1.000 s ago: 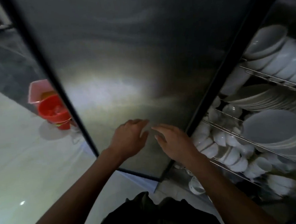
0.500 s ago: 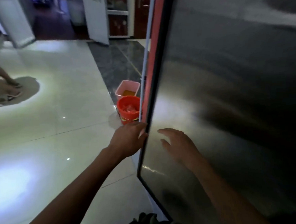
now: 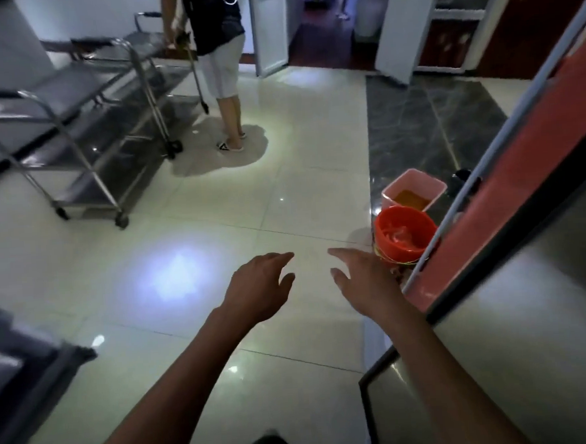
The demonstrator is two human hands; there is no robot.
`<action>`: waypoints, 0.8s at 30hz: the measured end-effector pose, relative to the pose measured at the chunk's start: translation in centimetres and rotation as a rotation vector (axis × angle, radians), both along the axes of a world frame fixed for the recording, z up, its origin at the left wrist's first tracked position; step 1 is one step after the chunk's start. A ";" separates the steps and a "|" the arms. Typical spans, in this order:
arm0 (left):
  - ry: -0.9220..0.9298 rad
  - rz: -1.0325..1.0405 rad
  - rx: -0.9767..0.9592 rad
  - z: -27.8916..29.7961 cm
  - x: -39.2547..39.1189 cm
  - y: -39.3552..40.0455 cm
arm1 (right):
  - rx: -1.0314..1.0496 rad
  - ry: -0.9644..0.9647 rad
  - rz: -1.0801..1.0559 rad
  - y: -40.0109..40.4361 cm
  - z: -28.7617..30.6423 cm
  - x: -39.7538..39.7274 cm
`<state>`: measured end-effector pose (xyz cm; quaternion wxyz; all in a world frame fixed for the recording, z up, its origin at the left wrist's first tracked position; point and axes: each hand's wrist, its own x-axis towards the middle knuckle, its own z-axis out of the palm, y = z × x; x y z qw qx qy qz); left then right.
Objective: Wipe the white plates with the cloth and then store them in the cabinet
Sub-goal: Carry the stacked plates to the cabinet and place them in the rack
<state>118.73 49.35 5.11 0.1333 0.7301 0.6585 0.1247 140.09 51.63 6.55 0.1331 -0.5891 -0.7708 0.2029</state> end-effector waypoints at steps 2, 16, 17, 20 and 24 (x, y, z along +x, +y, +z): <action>-0.016 0.090 -0.013 -0.2 -2.4 0.6 | -0.027 -0.010 0.083 2.3 -0.5 -2.3; -0.133 0.525 -0.021 -3.7 -24.0 5.7 | -0.083 -0.165 0.517 15.2 -3.1 -26.9; -0.141 0.548 -0.020 -3.6 -25.5 5.7 | -0.088 -0.169 0.531 15.6 -3.1 -28.6; -0.151 0.630 -0.008 -3.5 -29.8 5.0 | -0.114 -0.181 0.605 16.4 -3.0 -34.0; -0.154 0.799 -0.012 -3.7 -35.2 2.2 | -0.121 -0.187 0.777 16.3 -2.7 -41.7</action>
